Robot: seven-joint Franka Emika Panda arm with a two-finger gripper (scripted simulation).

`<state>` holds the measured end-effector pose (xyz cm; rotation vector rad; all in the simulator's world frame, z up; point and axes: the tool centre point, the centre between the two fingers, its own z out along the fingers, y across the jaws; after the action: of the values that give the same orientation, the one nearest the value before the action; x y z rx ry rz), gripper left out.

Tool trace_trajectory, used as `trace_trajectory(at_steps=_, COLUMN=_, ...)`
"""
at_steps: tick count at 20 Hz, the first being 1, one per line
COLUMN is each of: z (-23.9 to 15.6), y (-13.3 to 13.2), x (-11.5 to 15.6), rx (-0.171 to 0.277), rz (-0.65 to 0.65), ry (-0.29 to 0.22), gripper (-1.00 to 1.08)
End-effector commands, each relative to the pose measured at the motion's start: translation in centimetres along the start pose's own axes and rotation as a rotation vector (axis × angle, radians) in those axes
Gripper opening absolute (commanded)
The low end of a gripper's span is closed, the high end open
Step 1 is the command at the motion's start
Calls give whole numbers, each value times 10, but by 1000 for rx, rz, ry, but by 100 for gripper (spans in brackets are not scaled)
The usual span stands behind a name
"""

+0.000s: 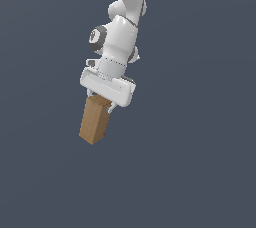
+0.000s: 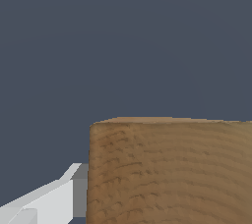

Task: Pick up the object and move it to a goal position.

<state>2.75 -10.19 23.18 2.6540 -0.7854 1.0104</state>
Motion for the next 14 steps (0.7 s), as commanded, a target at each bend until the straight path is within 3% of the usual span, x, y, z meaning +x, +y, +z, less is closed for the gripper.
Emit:
trace_trajectory(at_steps=1, z=-4, y=-3, x=12, rx=1, rz=15, ry=36, gripper=-100)
trace_trajectory(at_steps=14, z=-21, y=-13, x=54, rx=-25, rz=85, ry=216, gripper=-100)
